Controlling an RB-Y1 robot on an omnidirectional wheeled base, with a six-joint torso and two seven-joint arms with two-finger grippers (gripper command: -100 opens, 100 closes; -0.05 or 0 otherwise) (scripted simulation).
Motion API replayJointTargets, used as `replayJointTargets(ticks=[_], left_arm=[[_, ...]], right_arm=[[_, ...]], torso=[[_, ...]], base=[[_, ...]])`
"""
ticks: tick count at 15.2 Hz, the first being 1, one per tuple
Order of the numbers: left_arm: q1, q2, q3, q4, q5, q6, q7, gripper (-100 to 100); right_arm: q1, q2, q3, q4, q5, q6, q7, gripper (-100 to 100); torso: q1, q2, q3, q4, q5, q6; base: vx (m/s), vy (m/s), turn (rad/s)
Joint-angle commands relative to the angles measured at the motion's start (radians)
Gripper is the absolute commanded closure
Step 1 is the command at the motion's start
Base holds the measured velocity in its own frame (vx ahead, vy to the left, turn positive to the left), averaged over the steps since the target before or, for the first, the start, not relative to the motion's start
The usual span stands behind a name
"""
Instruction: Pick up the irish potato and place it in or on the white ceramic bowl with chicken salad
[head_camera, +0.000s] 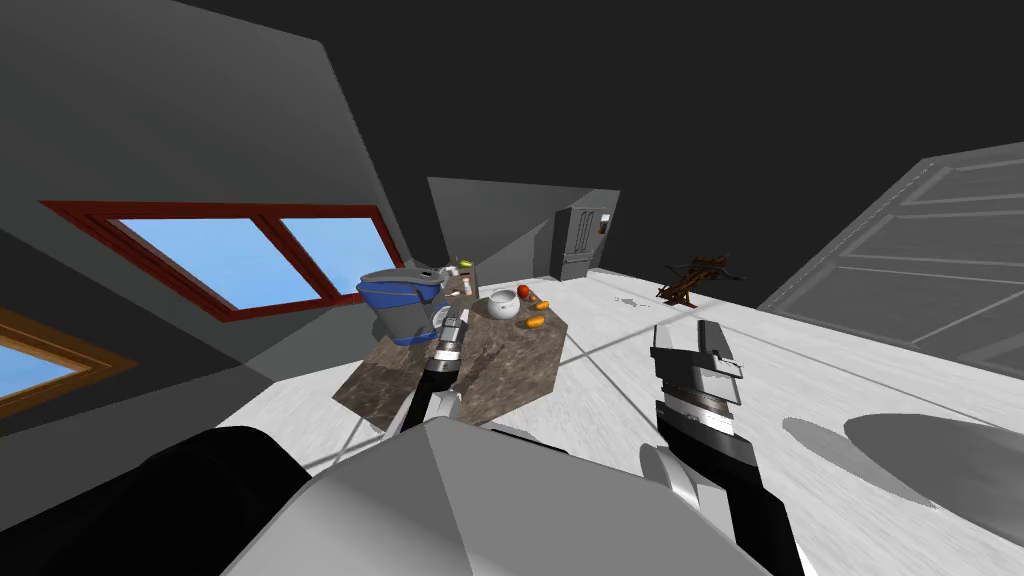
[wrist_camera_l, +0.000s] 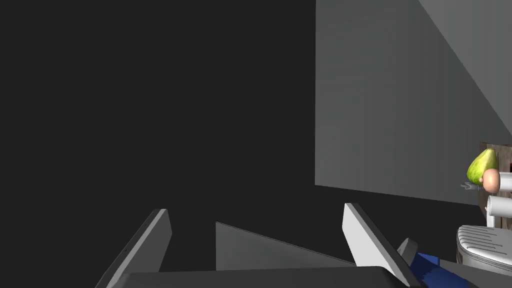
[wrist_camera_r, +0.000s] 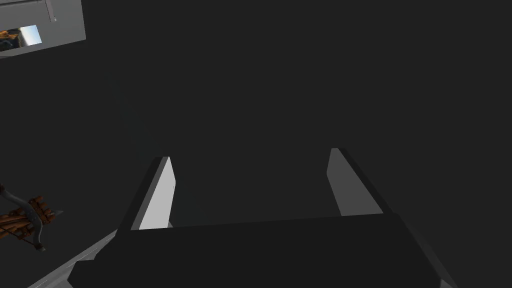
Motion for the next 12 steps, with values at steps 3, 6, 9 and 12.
replayJointTargets(ticks=[3,6,9,12], left_arm=[[-0.004,0.068,0.026,0.004,0.01,0.045,0.016,-100],[-0.009,0.101,0.054,0.008,0.021,0.093,0.034,-100],[-0.015,0.129,0.091,0.014,0.036,0.156,0.056,-100],[-0.023,0.15,0.135,0.021,0.053,0.232,0.083,-100]], right_arm=[[0.0,0.0,0.0,0.0,0.0,0.0,0.0,0],[0.0,0.0,0.0,0.0,0.0,0.0,0.0,0],[0.0,0.0,0.0,0.0,0.0,0.0,0.0,0],[0.0,0.0,0.0,0.0,0.0,0.0,0.0,0]], torso=[[-0.001,0.0,0.0,0.0,0.0,0.0],[-0.004,-0.001,0.0,0.0,-0.001,0.001],[-0.005,-0.002,-0.001,0.0,-0.001,0.001],[-0.005,-0.001,-0.001,0.0,-0.001,0.0]], base=[[0.003,-0.023,-0.083],[0.011,-0.065,-0.157],[0.024,-0.064,-0.156],[0.013,-0.068,-0.148]])
